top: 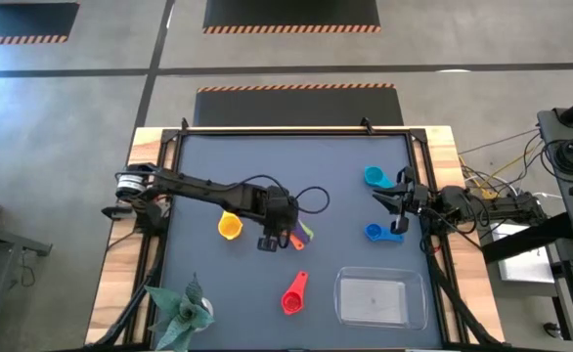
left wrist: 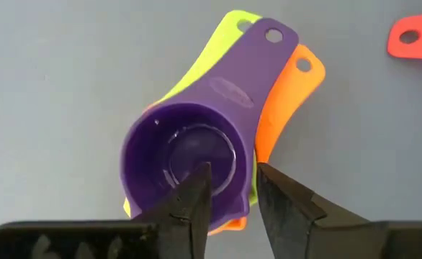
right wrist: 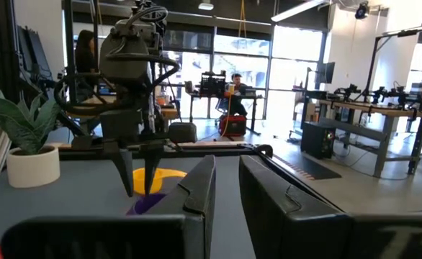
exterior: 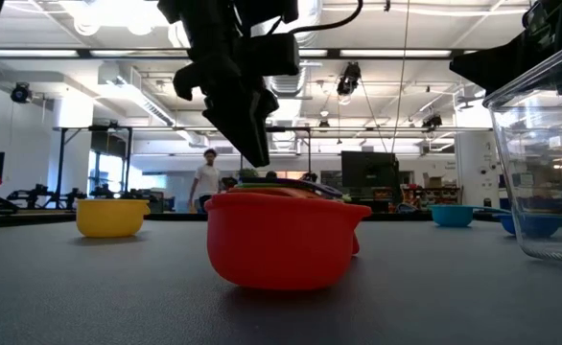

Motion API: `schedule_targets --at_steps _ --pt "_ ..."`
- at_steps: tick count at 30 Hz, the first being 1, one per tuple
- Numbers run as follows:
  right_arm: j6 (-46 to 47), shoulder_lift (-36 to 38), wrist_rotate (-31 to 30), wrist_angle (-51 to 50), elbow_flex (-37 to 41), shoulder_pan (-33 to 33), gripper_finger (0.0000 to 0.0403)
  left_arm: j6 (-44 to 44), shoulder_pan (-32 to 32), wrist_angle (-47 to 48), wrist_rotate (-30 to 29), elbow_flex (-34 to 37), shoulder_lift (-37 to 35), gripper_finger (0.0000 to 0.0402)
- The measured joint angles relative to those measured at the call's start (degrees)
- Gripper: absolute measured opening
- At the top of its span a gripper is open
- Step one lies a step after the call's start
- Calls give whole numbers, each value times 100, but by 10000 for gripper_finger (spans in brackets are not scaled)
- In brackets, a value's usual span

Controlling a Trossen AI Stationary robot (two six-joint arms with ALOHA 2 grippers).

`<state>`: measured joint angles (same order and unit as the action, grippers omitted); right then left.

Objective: Nest measuring cups in basket
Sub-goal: Stack the yellow measuring cup on top of the purple measuring cup

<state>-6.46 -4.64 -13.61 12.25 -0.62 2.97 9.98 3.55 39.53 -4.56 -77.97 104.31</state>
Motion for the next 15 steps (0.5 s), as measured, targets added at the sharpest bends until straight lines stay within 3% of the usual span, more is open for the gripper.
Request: schedule_targets --at_steps 6,15 --pt "0 0 2 0 0 0 52 0 0 60 0 -37 -15 111" --pt "0 -2 2 -2 2 1 52 -9 -115 132 62 -19 -409 103"
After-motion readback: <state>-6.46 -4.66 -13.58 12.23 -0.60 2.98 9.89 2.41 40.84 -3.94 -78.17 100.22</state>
